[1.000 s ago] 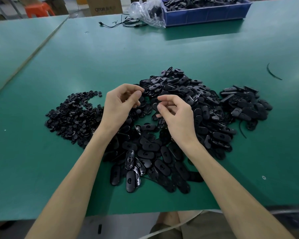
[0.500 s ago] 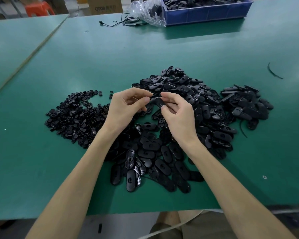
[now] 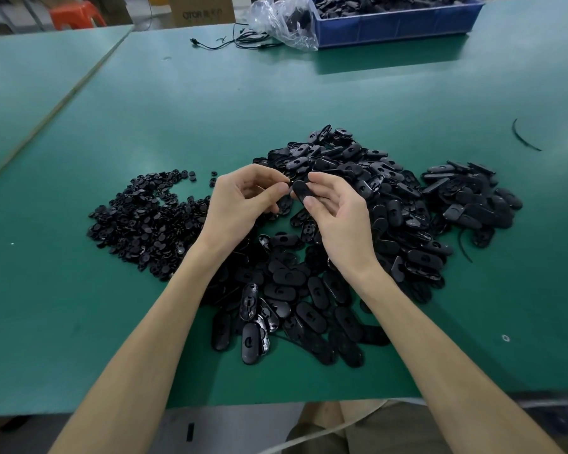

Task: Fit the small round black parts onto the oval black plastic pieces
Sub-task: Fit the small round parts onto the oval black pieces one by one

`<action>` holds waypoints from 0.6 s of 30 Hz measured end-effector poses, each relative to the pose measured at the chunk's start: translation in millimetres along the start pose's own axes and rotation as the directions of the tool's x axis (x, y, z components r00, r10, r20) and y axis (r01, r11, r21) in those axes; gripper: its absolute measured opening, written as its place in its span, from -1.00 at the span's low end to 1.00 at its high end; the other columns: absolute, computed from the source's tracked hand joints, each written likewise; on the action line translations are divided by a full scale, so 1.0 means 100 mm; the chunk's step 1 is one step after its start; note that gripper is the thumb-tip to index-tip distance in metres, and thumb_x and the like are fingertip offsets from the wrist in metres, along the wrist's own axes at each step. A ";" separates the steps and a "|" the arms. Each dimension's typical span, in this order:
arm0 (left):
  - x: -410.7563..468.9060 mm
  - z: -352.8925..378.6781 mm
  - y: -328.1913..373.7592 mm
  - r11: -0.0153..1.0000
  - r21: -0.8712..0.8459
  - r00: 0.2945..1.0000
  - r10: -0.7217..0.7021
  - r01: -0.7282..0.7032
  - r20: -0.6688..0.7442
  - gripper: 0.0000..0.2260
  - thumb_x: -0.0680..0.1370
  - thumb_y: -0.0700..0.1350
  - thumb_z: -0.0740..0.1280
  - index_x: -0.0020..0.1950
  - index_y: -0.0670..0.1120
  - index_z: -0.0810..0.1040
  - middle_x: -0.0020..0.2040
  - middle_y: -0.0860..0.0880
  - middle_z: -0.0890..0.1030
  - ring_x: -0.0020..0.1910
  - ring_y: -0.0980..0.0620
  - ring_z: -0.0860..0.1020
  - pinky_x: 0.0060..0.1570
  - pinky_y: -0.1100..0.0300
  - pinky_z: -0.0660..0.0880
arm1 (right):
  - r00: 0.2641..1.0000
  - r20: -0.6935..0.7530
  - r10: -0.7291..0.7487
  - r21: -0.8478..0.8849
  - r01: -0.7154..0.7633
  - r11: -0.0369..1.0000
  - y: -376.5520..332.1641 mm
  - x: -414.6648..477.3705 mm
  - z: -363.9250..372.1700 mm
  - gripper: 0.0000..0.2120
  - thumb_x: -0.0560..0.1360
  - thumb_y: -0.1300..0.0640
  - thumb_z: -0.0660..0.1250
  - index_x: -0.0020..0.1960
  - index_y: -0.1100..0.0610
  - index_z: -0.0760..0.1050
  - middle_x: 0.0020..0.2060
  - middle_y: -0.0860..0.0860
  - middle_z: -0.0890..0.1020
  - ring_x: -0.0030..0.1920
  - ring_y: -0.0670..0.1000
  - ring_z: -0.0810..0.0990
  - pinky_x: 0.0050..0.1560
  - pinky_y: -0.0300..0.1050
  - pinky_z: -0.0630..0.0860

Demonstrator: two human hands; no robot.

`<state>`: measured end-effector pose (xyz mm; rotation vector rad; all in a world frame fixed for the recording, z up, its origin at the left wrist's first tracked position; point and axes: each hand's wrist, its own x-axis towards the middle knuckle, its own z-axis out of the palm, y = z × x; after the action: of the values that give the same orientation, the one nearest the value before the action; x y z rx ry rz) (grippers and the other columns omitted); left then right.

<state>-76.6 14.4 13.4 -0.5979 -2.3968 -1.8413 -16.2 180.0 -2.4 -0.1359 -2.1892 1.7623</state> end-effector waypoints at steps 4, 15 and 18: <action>-0.01 0.01 0.00 1.000 0.005 1.000 0.010 -0.010 0.021 -0.93 0.56 -0.21 0.49 0.03 -0.12 0.71 -0.15 0.01 0.73 -0.34 0.07 0.61 -0.18 0.22 0.59 | 1.000 0.015 0.003 0.021 -0.003 1.000 -0.01 0.00 -0.01 -0.67 0.62 0.28 0.41 0.37 0.14 0.54 0.19 -0.03 0.67 0.21 -0.20 0.64 0.30 -0.29 0.53; -0.01 0.00 0.01 1.000 0.028 1.000 0.015 -0.015 0.001 -0.88 0.57 -0.22 0.48 0.06 -0.05 0.74 -0.19 0.05 0.73 -0.29 0.11 0.63 -0.15 0.19 0.61 | 1.000 0.018 -0.005 0.054 0.004 0.999 0.00 0.00 0.00 -0.72 0.59 0.25 0.46 0.29 0.16 0.58 0.12 -0.05 0.69 0.16 -0.18 0.67 0.28 -0.25 0.56; -0.01 0.00 0.02 0.998 0.049 1.000 0.027 -0.027 0.000 -0.88 0.57 -0.23 0.48 0.07 -0.06 0.75 -0.17 0.04 0.74 -0.28 0.10 0.64 -0.13 0.14 0.62 | 1.000 0.005 -0.008 0.078 0.007 0.997 0.01 0.01 0.00 -0.73 0.58 0.25 0.48 0.26 0.16 0.59 0.09 -0.06 0.70 0.14 -0.18 0.68 0.26 -0.24 0.57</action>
<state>-74.6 14.4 14.7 -0.6222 -2.4138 -1.7670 -17.0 180.7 -3.3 -0.1052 -2.1184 1.8424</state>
